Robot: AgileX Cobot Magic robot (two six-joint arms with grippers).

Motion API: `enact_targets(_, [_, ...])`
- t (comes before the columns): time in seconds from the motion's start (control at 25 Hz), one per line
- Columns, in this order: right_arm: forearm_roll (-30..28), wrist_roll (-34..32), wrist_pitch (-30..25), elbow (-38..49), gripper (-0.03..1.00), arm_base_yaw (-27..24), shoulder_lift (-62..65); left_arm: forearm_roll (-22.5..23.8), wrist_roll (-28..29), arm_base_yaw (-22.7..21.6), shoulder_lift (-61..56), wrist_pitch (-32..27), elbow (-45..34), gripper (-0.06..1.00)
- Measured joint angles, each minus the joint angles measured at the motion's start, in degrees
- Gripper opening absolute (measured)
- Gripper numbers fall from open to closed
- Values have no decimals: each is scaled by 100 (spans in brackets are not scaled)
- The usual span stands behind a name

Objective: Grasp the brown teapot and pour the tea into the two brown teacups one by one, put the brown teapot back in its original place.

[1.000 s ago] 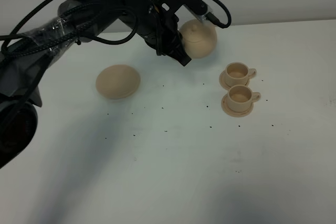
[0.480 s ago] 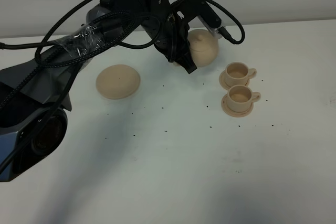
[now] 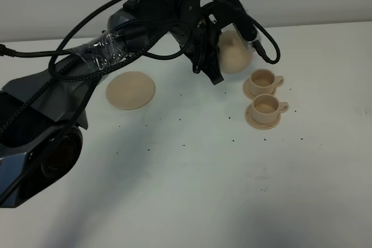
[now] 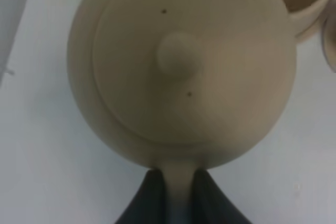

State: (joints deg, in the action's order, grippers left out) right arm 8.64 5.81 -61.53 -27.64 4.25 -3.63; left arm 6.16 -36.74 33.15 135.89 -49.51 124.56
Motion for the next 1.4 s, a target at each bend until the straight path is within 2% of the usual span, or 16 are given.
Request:
enact_targets(0.44, [0, 0, 0, 0, 35, 0, 0, 680, -118, 168, 0, 192, 0, 12])
enact_targets(0.96, [0, 0, 0, 0, 35, 0, 0, 847, -319, 187, 60, 178, 0, 12])
enact_targets(1.4, [0, 0, 0, 0, 35, 0, 0, 1405, -343, 384, 286, 91, 12, 12])
